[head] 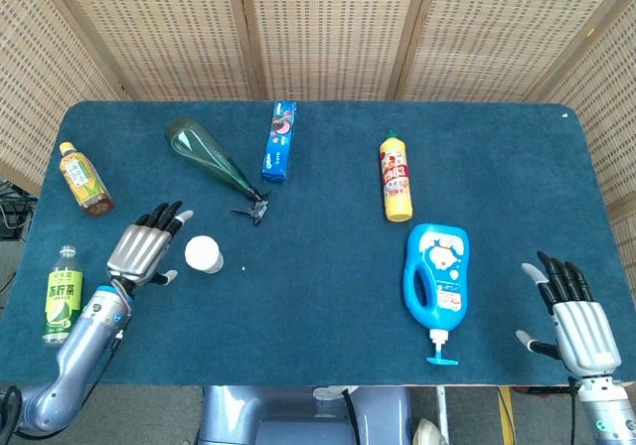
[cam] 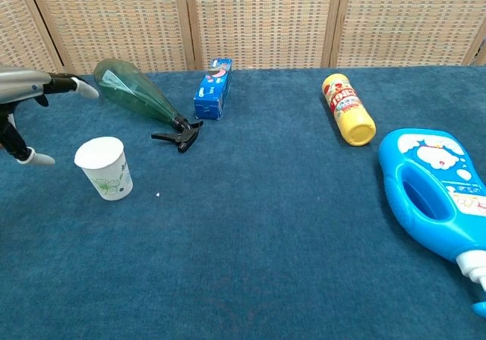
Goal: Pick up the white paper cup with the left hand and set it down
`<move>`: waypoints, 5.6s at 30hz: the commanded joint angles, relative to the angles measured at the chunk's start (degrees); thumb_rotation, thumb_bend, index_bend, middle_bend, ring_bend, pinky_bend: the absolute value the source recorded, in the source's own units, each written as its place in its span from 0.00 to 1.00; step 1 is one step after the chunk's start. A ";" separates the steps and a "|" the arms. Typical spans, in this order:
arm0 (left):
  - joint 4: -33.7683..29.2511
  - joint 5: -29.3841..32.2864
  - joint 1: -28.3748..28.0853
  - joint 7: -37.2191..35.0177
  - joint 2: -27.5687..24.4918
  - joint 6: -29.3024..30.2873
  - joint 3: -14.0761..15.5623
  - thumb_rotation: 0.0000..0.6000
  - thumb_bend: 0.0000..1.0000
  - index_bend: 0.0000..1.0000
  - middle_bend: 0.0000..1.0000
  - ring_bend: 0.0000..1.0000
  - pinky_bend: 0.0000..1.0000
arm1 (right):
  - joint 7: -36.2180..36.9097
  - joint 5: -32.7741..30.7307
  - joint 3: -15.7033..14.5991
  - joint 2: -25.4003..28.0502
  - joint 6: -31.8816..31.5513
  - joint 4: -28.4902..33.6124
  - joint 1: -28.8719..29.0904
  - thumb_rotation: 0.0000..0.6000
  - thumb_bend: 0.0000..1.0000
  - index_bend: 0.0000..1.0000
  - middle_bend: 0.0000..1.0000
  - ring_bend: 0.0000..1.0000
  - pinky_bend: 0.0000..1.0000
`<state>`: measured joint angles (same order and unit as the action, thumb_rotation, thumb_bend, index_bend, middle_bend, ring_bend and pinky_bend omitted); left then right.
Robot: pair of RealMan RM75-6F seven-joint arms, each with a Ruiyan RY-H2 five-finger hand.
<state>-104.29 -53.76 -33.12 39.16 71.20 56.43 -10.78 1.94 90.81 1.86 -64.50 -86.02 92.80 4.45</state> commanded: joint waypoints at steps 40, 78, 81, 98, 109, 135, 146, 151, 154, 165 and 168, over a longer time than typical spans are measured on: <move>5.42 2.71 -5.23 -10.92 10.57 7.89 2.47 1.00 0.31 0.37 0.24 0.23 0.37 | 5.89 -0.17 0.31 1.94 -0.93 0.41 -0.37 1.00 0.00 0.00 0.00 0.00 0.00; 16.37 -6.05 -1.14 -32.05 13.59 -2.40 4.01 1.00 0.30 0.31 0.17 0.17 0.34 | 6.03 -0.05 0.13 1.73 -0.57 0.63 -0.23 1.00 0.00 0.00 0.00 0.00 0.00; 15.33 -6.01 -1.08 -30.11 12.37 -1.89 4.37 1.00 0.29 0.24 0.11 0.14 0.32 | 6.02 -0.09 0.18 1.57 -0.62 0.51 -0.22 1.00 0.00 0.00 0.00 0.00 0.00; 2.17 5.05 -5.58 -16.64 3.11 -3.32 3.34 1.00 0.27 0.15 0.02 0.06 0.23 | 6.32 0.08 0.22 1.58 -0.98 0.62 -0.32 1.00 0.00 0.00 0.00 0.00 0.00; -6.17 23.93 -17.22 1.45 2.34 0.35 3.93 1.00 0.29 0.15 0.02 0.05 0.23 | 7.92 0.19 0.27 2.08 -1.23 0.73 -0.37 1.00 0.00 0.00 0.00 0.00 0.00; -3.64 41.26 -29.05 15.77 9.60 6.59 8.20 1.00 0.25 0.12 0.01 0.05 0.24 | 12.12 -0.16 0.85 2.67 -2.18 0.18 -0.65 1.00 0.01 0.00 0.00 0.00 0.00; -1.23 40.27 -29.40 16.17 12.51 7.93 9.60 1.00 0.26 0.18 0.03 0.05 0.25 | 12.54 0.15 0.86 2.64 -2.59 0.00 -0.78 1.00 0.02 0.00 0.00 0.00 0.00; 0.12 39.91 -29.24 16.57 14.65 9.86 9.85 1.00 0.26 0.27 0.12 0.11 0.29 | 14.32 0.68 0.65 3.15 -2.81 0.27 -0.85 1.00 0.02 0.00 0.00 0.00 0.00; 0.67 39.14 -28.93 16.89 16.10 11.66 10.01 1.00 0.26 0.31 0.15 0.13 0.31 | 14.72 0.80 0.74 3.26 -3.47 0.31 -1.10 1.00 0.02 0.00 0.00 0.00 0.00; 2.70 32.34 -25.90 15.01 18.38 14.66 10.77 1.00 0.36 0.45 0.27 0.23 0.38 | 15.69 0.85 1.05 3.31 -4.33 0.21 -1.33 1.00 0.03 0.00 0.00 0.00 0.00; 2.55 30.86 -25.05 13.56 17.98 14.94 9.97 1.00 0.36 0.46 0.28 0.23 0.39 | 16.07 0.72 1.20 3.40 -4.53 0.20 -1.40 1.00 0.03 0.00 0.00 0.00 0.00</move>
<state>-101.68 -22.13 -58.65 53.66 89.40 71.12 -0.26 17.91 91.59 2.99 -61.13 -90.47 93.01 3.08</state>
